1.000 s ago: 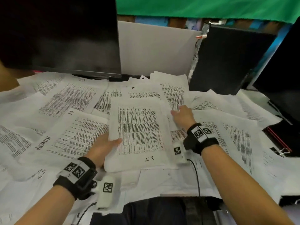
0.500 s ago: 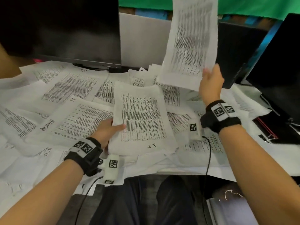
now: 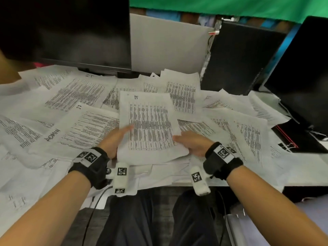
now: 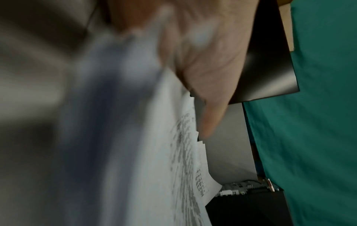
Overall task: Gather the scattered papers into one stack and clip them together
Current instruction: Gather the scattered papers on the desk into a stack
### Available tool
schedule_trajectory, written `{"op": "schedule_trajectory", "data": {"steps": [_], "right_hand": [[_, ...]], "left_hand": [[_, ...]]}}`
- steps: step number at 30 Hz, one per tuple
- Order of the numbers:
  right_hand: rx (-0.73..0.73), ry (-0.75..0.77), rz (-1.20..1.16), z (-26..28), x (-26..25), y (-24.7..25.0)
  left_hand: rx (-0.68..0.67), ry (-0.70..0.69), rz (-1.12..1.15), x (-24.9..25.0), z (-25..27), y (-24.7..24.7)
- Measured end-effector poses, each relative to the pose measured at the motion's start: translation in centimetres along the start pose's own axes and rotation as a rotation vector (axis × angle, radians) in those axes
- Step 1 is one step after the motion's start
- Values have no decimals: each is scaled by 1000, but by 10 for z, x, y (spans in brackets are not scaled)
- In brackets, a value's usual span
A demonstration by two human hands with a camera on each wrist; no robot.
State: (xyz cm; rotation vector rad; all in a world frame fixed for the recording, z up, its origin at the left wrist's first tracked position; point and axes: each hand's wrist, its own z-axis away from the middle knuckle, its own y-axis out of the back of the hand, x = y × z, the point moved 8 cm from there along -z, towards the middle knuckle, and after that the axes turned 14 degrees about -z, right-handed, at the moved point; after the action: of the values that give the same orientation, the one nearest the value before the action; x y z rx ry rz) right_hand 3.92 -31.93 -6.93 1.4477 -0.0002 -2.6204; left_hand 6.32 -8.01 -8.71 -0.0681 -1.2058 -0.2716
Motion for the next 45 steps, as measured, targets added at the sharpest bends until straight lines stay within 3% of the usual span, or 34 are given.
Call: {"op": "schedule_trajectory", "data": {"steps": [1, 3, 5, 7, 9, 12, 15, 17, 19, 21, 23, 25, 30, 36, 39, 41, 43, 45], "right_hand": [[7, 6, -5, -5, -7, 6], [170, 81, -96, -13, -30, 36], [349, 131, -357, -18, -43, 67], [333, 92, -716, -32, -40, 73], [253, 52, -871, -43, -42, 60], [216, 53, -862, -52, -50, 44], [271, 245, -797, -49, -80, 56], [111, 388, -1025, -35, -116, 60], [-138, 554, -1274, -11, -145, 71], [-205, 754, -1466, 15, -147, 91], [-255, 745, -1584, 24, -135, 95], [-208, 642, -1467, 26, -115, 80], [-357, 295, -997, 16, -57, 15], [-351, -34, -624, 6, -4, -17], [-339, -85, -469, 10, 3, -22], [-345, -103, -374, 18, 3, -25], [-349, -78, -182, 29, -2, -23], [-213, 21, 52, 29, -17, -1]], "left_hand": [[41, -11, -69, -1, -2, 3], [84, -35, -127, -4, -5, 7], [85, -75, -125, -2, -4, 4], [121, -110, -138, 2, -3, 6], [148, -121, -155, 4, -4, 7], [160, -96, -147, 2, -6, 9], [162, -60, -106, 0, -5, 11], [190, -70, -143, 1, -4, 11], [225, -84, -162, 1, -3, 11], [253, -98, -155, 2, -3, 12], [279, -88, -150, 1, -3, 12], [284, -57, -134, -1, -4, 13], [314, 13, -92, -5, -6, 16], [284, 13, 55, -17, -16, 23], [211, -13, 174, -4, -2, 14], [190, -47, 130, 7, 3, 9], [287, -58, -6, 13, 6, 13], [340, -95, -92, 21, 11, 13]]}}
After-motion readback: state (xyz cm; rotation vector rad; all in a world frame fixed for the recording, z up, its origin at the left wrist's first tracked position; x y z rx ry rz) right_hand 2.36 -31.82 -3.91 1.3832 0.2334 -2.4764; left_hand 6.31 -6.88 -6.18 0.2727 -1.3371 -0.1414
